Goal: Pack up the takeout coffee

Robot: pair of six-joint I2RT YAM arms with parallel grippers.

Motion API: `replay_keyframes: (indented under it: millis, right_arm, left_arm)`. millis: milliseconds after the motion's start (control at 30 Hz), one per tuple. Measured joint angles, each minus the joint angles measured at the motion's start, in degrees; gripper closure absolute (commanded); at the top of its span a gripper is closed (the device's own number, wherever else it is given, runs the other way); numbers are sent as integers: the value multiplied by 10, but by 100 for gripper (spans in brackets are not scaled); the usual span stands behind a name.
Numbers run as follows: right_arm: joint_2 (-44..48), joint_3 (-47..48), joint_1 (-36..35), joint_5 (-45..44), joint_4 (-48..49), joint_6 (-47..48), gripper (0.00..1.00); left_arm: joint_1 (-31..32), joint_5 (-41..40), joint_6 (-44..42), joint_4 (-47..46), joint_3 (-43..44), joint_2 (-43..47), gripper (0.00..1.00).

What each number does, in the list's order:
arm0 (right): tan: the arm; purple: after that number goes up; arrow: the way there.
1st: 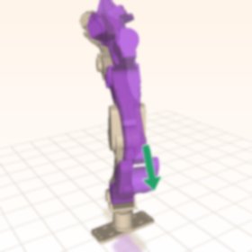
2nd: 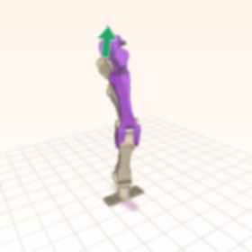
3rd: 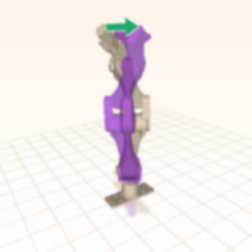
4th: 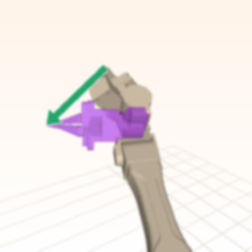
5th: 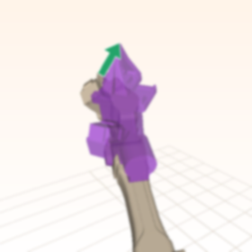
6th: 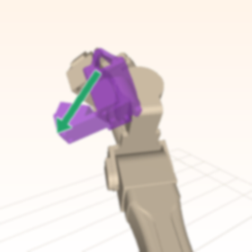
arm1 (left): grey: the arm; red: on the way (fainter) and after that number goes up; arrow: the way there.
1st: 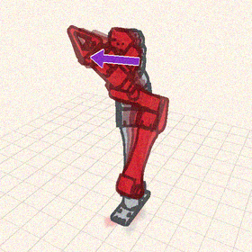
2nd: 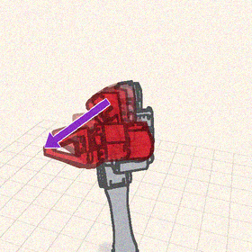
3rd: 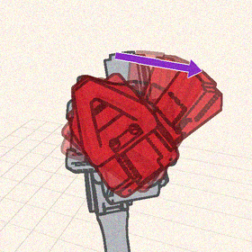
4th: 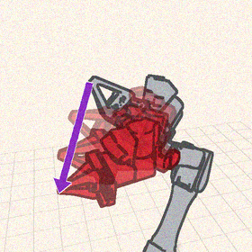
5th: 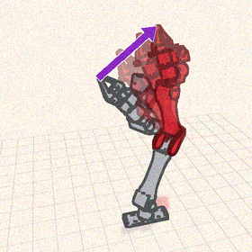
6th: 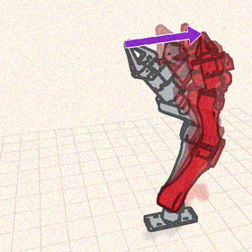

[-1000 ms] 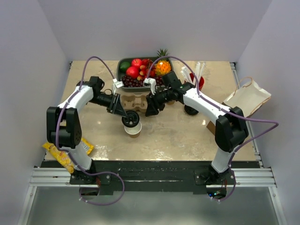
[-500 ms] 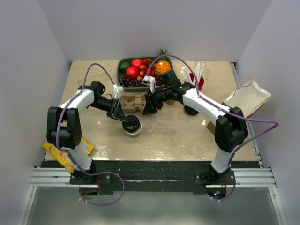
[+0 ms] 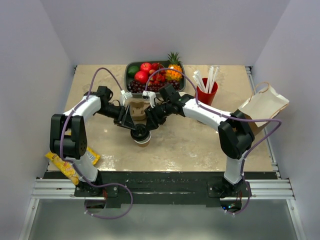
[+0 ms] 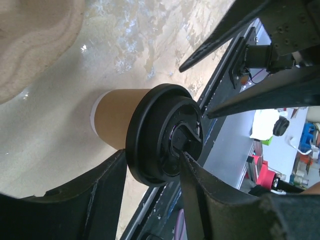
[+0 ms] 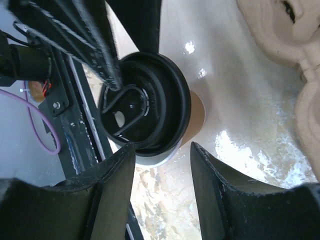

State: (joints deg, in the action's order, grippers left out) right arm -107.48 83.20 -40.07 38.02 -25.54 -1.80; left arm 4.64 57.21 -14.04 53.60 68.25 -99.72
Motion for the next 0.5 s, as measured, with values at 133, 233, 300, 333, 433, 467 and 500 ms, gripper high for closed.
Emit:
replay_keyframes:
  millis: [133,233,300,333,433,467,500]
  right_arm:
    - [-14,0,0,-2,0,-9,48]
    - [-14,0,0,-2,5,-14,49]
    - [-14,0,0,-1,8,-18,49]
    - [-14,0,0,0,8,-19,49]
    - [-14,0,0,2,10,-23,49]
    - [-14,0,0,3,10,-23,49]
    - [-14,0,0,4,10,-24,49]
  left_arm:
    - [0,-6,0,-4,0,0,48]
    - [0,-12,0,-8,-1,3,49]
    - [2,-19,0,-10,-3,9,49]
    - [3,-22,0,-11,-3,11,49]
    - [10,-31,0,-14,-6,21,49]
    - [12,-36,0,-14,-7,25,49]
    - [15,-40,0,-14,-7,29,49]
